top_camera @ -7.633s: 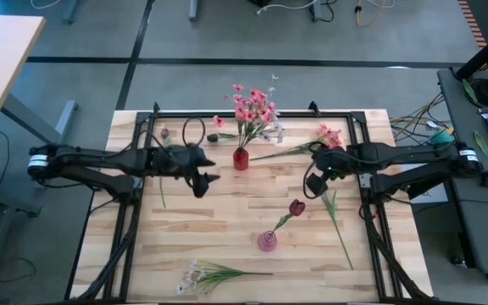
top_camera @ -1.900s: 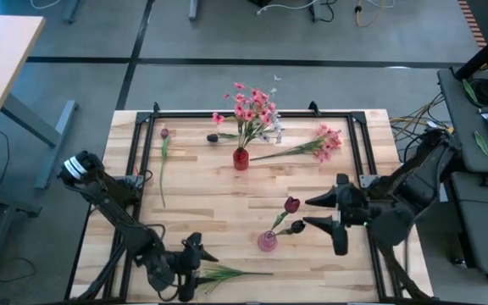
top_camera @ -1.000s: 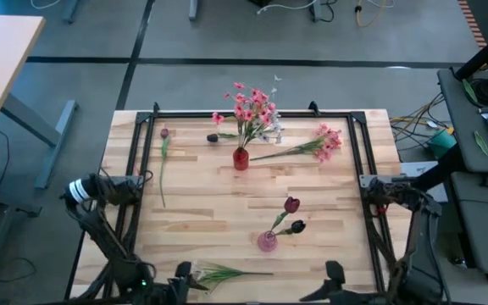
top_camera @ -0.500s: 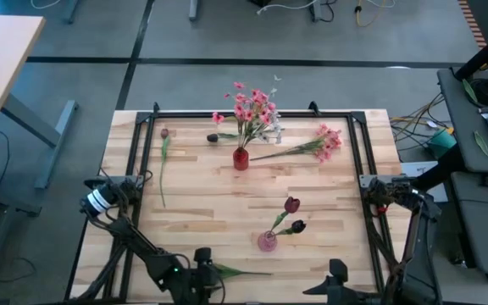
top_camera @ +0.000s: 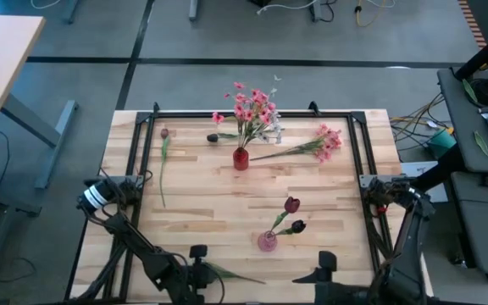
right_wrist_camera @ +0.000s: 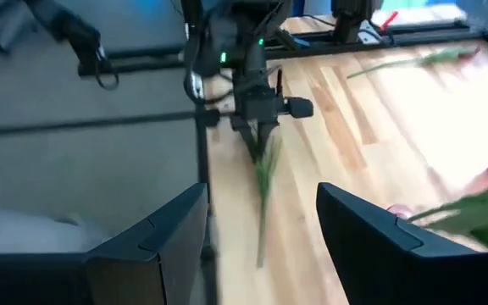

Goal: Sort flowers into vase by color
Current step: Put the white flowers into the red vase

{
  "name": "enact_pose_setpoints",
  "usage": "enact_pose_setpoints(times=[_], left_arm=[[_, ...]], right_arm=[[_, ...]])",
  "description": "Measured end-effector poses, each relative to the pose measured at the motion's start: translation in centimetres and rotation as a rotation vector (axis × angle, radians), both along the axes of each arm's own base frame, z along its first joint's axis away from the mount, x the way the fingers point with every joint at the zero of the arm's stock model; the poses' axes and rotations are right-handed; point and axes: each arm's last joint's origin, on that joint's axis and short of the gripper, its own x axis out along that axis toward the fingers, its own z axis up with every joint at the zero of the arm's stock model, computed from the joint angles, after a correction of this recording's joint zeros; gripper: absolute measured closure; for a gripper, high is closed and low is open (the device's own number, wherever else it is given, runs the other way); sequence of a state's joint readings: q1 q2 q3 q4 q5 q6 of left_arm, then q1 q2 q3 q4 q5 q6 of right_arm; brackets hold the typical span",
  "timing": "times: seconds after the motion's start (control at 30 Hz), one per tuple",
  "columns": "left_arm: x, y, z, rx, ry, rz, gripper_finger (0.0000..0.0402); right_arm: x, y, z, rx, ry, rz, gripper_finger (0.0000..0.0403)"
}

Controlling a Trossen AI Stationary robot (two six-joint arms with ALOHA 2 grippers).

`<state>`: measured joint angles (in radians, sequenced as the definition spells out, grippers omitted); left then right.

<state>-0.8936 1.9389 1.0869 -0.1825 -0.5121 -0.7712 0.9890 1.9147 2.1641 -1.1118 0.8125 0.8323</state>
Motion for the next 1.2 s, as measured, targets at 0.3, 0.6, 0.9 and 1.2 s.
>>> enact_pose_setpoints(times=[0.3,0.6,0.9,1.2], left_arm=[[2.3,-3.0,7.8,-0.196,-0.134,-0.05,0.0397],[4.3,-5.1,13.5,-0.224,-0.253,-0.096,0.0399],[5.0,-6.1,12.5,-0.175,-0.159,-0.133,0.04],[5.4,-6.2,11.7,-0.157,-0.137,-0.119,0.0401]], right_arm=[[2.0,2.9,-4.1,-0.145,0.021,0.103,0.0188],[5.8,3.2,-7.0,-0.013,0.079,0.088,0.0179],[8.6,2.1,-7.5,0.213,0.175,0.11,0.0118],[10.8,1.5,-10.0,0.269,0.255,0.093,0.0094]])
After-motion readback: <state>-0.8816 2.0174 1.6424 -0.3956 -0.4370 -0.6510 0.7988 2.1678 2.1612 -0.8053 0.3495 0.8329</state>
